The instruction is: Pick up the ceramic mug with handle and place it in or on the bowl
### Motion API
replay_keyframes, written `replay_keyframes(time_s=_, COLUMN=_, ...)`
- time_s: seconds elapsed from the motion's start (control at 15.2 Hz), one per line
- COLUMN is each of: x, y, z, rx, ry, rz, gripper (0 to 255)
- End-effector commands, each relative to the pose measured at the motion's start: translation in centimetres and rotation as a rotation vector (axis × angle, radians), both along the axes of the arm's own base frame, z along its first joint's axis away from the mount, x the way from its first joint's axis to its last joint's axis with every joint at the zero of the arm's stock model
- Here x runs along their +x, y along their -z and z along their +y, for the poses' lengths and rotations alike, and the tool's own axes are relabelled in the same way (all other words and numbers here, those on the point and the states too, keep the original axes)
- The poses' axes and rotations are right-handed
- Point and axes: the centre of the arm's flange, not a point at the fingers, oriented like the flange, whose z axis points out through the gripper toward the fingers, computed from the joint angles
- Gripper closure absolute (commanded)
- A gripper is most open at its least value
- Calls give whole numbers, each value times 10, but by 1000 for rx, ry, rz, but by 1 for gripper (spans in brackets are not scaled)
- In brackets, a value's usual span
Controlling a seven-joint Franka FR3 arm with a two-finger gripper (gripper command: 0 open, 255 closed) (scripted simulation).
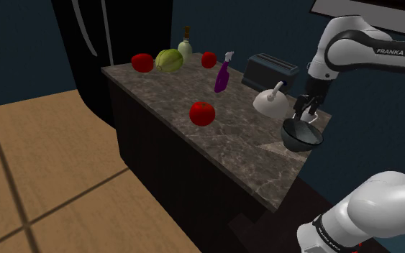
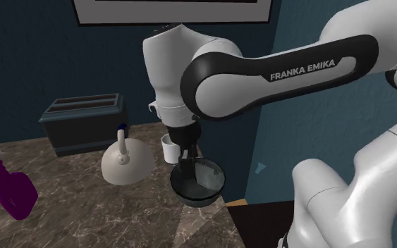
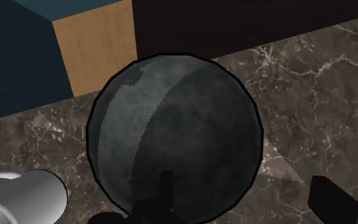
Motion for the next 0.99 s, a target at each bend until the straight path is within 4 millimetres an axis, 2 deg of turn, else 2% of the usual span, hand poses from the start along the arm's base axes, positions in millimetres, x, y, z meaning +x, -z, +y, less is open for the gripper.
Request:
replay_keyframes(time_s=0.0, x=7, y=8, z=-20, rx=-5, ry=25, rz=-16, gripper=0)
replay_keyframes(time_s=0.92, x=51, y=56, z=-186, rx=-34, ry=196, rz=-122, gripper=0)
